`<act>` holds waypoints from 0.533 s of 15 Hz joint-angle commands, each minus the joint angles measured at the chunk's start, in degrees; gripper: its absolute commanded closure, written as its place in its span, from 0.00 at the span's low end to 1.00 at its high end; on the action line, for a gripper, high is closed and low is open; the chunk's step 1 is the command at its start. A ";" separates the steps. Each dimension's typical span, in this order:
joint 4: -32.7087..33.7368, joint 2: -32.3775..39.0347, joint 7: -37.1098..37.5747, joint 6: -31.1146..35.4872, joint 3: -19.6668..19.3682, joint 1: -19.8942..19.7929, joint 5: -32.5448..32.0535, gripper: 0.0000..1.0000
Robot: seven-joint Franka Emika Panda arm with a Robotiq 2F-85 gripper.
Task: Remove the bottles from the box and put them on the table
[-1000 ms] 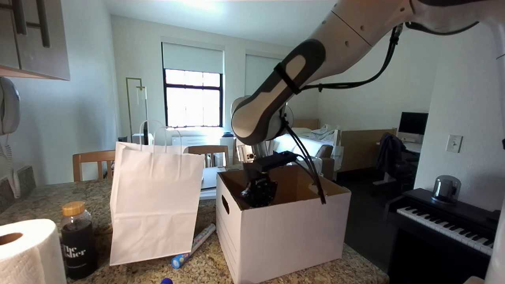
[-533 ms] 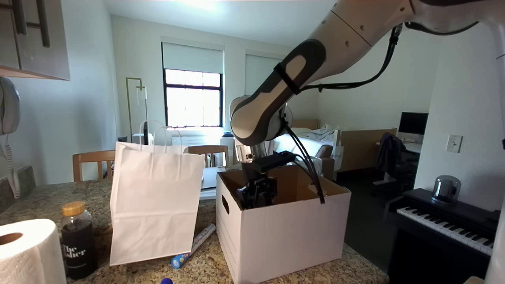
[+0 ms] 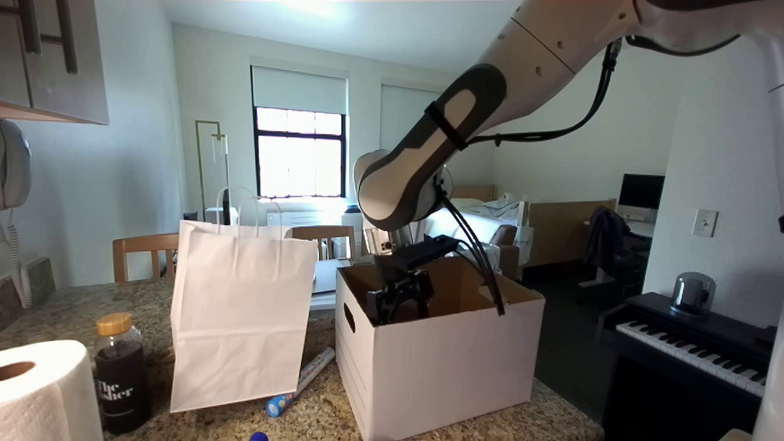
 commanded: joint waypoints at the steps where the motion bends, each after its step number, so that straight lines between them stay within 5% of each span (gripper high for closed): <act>1: 0.61 1.30 -1.34 1.36 0.21 0.15 -0.35 0.00; 3: -0.34 0.53 -2.21 2.33 0.50 -0.14 0.94 0.02; 4: -0.49 0.52 -2.33 3.24 0.52 -0.14 0.89 0.26; 5: -0.57 0.58 -2.29 4.29 0.53 -0.02 0.57 0.25; 8: -0.47 0.93 -2.66 6.68 0.65 -0.02 0.61 0.47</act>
